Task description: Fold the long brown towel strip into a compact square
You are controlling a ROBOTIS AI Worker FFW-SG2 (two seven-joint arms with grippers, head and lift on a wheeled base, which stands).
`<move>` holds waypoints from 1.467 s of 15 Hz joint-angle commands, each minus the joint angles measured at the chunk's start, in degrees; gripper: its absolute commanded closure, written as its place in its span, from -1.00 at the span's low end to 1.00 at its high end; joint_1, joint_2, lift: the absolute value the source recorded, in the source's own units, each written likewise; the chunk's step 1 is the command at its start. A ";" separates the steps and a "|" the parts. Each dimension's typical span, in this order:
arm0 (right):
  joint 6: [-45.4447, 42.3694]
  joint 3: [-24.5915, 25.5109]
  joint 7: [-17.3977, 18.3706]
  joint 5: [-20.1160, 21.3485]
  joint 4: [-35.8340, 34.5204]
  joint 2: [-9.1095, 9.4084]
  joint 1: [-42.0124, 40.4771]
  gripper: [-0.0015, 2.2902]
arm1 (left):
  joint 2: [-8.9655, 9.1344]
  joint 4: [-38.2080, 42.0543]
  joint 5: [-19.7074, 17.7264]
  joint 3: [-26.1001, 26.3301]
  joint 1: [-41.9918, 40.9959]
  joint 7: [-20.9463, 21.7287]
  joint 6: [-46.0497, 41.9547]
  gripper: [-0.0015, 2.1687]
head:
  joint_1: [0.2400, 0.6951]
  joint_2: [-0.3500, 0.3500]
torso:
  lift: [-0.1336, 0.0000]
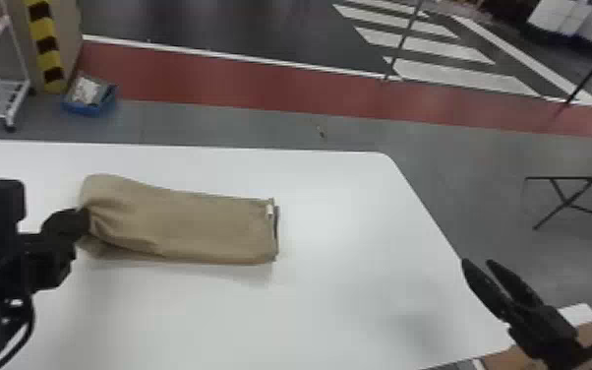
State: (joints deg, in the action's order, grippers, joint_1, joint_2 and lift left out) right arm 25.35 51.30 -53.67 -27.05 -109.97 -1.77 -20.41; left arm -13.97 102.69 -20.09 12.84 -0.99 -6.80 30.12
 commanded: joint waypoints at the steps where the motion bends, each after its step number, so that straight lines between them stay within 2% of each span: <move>1: -0.08 -3.23 0.84 1.13 -0.68 0.02 0.90 -0.92 | -1.06 7.62 -0.38 -3.62 -7.98 1.26 2.01 0.33 | 1.00 -1.00 | -0.86; 3: 0.10 -5.60 1.99 2.09 -1.12 0.10 1.16 -0.92 | -1.06 11.75 -0.91 -4.67 -11.93 1.79 3.77 0.33 | 1.00 -0.99 | -0.86; 5: 0.45 -7.27 2.60 2.44 -2.18 0.10 1.25 -0.92 | -0.97 12.45 -0.91 -4.58 -12.29 2.49 4.47 0.31 | 1.00 -0.96 | -0.86; 6: 0.62 -7.62 2.60 2.88 -2.97 0.54 1.25 -0.92 | -0.97 12.27 -0.65 -4.49 -11.41 2.49 4.47 0.00 | 1.00 -0.95 | -0.86; 7: 0.62 -7.71 2.60 3.23 -3.32 0.90 1.25 -0.92 | -1.06 11.92 -0.56 -4.67 -10.70 2.58 4.47 -0.52 | 1.00 -0.94 | -0.86; 8: 0.62 -7.71 2.60 3.32 -3.50 0.90 0.90 -0.92 | -1.14 11.48 -0.38 -4.85 -10.09 2.84 4.12 -0.95 | 1.00 -0.92 | -0.86; 12: 2.73 -8.24 2.69 3.85 -4.20 0.90 0.37 -0.92 | -1.23 10.78 1.29 -8.45 -9.47 2.14 -0.98 -0.98 | 1.00 -0.81 | -0.86; 14: 3.79 -10.52 5.59 4.99 -4.81 0.90 0.99 -0.92 | -1.14 11.39 0.41 -9.77 -10.35 1.87 -6.78 -0.97 | 1.00 -0.69 | -0.86; 16: 4.49 -16.15 10.60 8.16 -6.22 0.90 1.25 -0.90 | -0.71 9.55 1.29 -6.34 -7.98 2.75 -6.95 -0.97 | 1.00 -0.62 | -0.86; 17: 7.30 -19.93 14.64 10.71 -6.75 0.90 2.74 -0.84 | -0.62 7.00 2.43 -3.09 -5.87 2.75 -7.13 -0.96 | 1.00 -0.60 | -0.86; 19: 15.04 -26.26 19.21 13.08 -6.83 1.07 6.88 -0.81 | -0.09 2.96 4.80 2.01 -3.15 2.93 -9.77 -0.82 | 1.00 -0.60 | -0.86; 20: 15.39 -28.98 22.29 14.40 -6.75 1.69 9.25 -0.81 | -0.09 0.94 5.94 4.82 -1.56 3.46 -10.82 -0.80 | 1.00 -0.58 | -0.86; 22: 15.21 -32.50 24.75 18.09 -5.16 1.83 13.64 -0.81 | 0.00 -1.35 6.65 7.99 -0.25 4.16 -13.28 -0.75 | 1.00 -0.56 | -0.86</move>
State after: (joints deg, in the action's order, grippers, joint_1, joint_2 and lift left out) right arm 40.45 21.51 -29.44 -11.44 -116.32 -0.18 -9.81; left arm -14.00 103.05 -14.04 18.51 -2.24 -2.74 18.55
